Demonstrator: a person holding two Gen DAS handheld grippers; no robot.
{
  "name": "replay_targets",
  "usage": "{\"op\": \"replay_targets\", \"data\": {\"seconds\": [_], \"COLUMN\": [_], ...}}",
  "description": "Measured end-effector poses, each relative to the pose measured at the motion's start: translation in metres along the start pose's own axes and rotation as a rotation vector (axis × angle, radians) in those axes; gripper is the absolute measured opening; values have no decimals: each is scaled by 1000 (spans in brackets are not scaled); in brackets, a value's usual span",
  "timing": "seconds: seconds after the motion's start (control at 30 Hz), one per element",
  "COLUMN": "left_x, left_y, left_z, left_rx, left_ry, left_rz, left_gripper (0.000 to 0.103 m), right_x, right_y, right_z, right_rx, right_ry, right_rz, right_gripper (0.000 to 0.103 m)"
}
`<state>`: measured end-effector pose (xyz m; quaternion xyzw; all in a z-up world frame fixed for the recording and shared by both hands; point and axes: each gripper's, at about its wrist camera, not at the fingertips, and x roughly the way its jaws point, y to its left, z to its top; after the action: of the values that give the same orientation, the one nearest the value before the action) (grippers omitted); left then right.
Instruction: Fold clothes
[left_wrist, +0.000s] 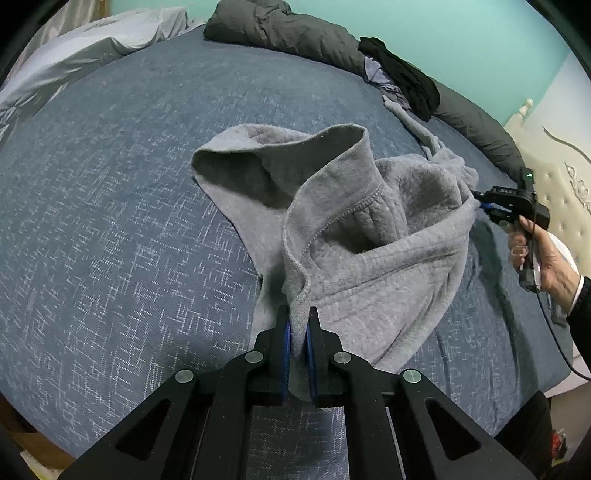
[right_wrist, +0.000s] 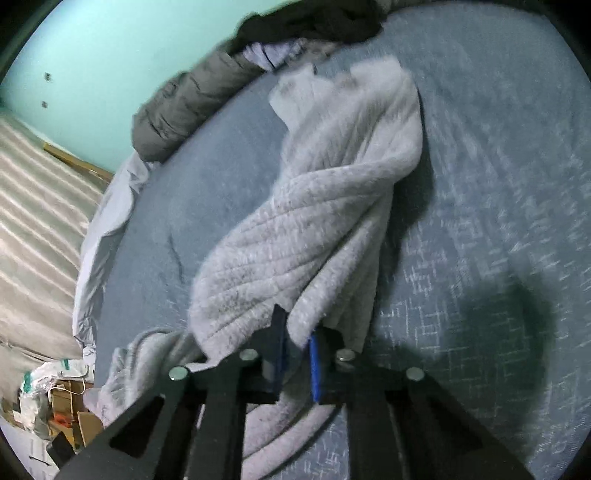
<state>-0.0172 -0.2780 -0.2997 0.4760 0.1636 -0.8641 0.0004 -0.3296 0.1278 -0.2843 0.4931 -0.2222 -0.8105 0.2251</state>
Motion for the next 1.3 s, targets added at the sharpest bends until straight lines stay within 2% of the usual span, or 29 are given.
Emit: {"op": "replay_targets", "data": {"seconds": [0.17,0.37,0.8,1.0,1.07,1.13,1.2,1.3], "left_x": [-15,-35,-78,-128,-148,-157,-148,-133], "left_y": [-5,-24,-97,-139,-153,-157,-148,-134], "left_z": [12,41,150,206,219,222,213,197], "left_rx": [0,51,157,222,245,262,259,250], "left_ry": [-53,-121,-281,-422,-480,-506,-489,-458], "left_rz": [-16,-39,-114,-92,-77,-53,-29,6], "left_gripper": [7,7,6,5,5,5,5,5], "right_x": [-52,-130,-294,-357,-370,-370,-358,-314], "right_y": [22,43,51,66,71,72,65,44], "right_z": [4,13,60,91,90,82,67,29], "right_rx": [-82,-120,-178,-202,-219,-247,-267,-254], "right_ry": [-68,-174,-393,-512,-541,-535,-497,-365], "right_rz": [23,26,-81,-81,-60,-62,-72,-61], "right_gripper": [7,7,6,6,6,6,6,6]}}
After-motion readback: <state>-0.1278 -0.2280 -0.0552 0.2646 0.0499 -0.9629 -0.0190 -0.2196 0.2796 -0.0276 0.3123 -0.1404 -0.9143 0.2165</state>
